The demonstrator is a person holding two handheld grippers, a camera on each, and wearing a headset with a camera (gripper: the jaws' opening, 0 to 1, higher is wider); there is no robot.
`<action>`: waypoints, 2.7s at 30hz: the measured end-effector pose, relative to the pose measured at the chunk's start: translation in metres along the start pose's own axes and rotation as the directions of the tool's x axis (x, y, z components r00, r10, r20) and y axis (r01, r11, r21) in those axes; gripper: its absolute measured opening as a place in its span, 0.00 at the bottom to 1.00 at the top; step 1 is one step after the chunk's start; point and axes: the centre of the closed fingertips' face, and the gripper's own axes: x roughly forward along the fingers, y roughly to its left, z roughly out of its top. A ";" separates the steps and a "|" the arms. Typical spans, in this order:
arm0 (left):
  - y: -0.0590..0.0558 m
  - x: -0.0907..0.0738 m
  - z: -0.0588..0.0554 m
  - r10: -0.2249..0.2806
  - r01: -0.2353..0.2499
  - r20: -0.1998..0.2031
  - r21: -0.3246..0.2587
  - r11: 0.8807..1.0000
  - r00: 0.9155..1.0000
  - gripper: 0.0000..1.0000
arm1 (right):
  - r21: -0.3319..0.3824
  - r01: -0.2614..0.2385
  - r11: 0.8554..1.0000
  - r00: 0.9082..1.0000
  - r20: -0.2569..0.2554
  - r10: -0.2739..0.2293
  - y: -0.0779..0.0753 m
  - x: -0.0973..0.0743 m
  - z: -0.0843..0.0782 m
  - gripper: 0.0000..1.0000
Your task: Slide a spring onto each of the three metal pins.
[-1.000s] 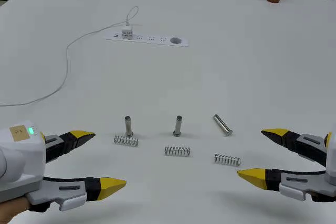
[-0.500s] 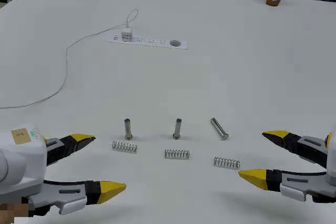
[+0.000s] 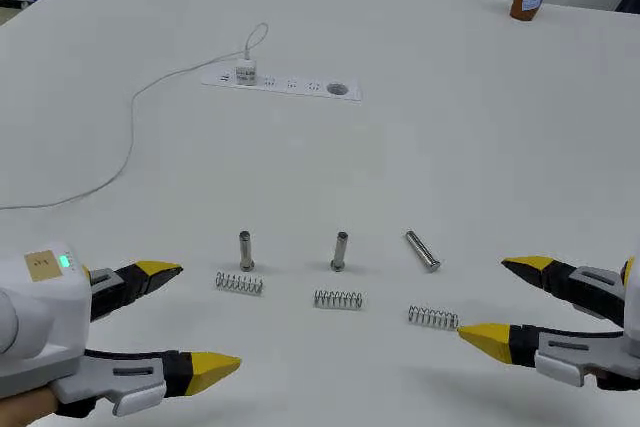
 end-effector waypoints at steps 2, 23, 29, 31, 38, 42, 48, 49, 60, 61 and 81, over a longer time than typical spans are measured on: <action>0.000 0.000 0.000 0.000 0.000 -0.001 -0.001 1.000 1.000 0.75 | -0.002 0.000 1.000 1.000 -0.003 0.000 -0.002 0.001 0.000 0.64; 0.000 -0.002 0.001 0.009 -0.009 -0.001 0.004 1.000 1.000 0.75 | -0.041 0.026 0.999 0.999 -0.040 -0.027 -0.028 0.022 0.025 0.62; -0.001 -0.002 0.000 0.010 -0.010 -0.001 0.004 1.000 1.000 0.75 | -0.046 0.029 0.999 0.995 -0.091 -0.033 -0.034 0.039 0.028 0.58; -0.002 -0.003 0.000 0.010 -0.010 -0.001 0.003 1.000 1.000 0.75 | -0.049 0.023 0.999 0.995 -0.100 -0.028 -0.035 0.044 0.029 0.58; -0.002 -0.003 -0.001 0.012 -0.012 -0.002 0.001 1.000 1.000 0.74 | -0.031 0.032 0.999 0.988 -0.149 -0.036 -0.042 0.063 0.031 0.52; -0.001 -0.004 -0.002 0.015 -0.015 -0.004 -0.001 1.000 1.000 0.74 | -0.014 0.047 0.999 0.981 -0.186 -0.049 -0.047 0.073 0.030 0.47; -0.002 -0.003 -0.004 0.012 -0.012 -0.007 -0.004 1.000 1.000 0.73 | 0.021 0.091 0.996 0.965 -0.250 -0.083 -0.056 0.081 0.022 0.37; -0.002 -0.003 -0.004 0.012 -0.012 -0.009 -0.003 1.000 1.000 0.72 | 0.023 0.097 0.995 0.960 -0.267 -0.088 -0.057 0.083 0.020 0.35; 0.000 -0.003 -0.005 0.012 -0.012 -0.011 -0.007 1.000 1.000 0.71 | 0.044 0.102 0.994 0.932 -0.353 -0.080 -0.054 0.103 0.012 0.24; 0.000 -0.003 -0.006 0.011 -0.011 -0.012 -0.008 1.000 1.000 0.70 | 0.048 0.105 0.993 0.929 -0.362 -0.081 -0.054 0.104 0.011 0.24; 0.000 -0.002 -0.010 0.006 -0.006 -0.018 -0.025 1.000 1.000 0.68 | 0.097 0.157 0.983 0.867 -0.490 -0.091 -0.066 0.121 -0.008 0.15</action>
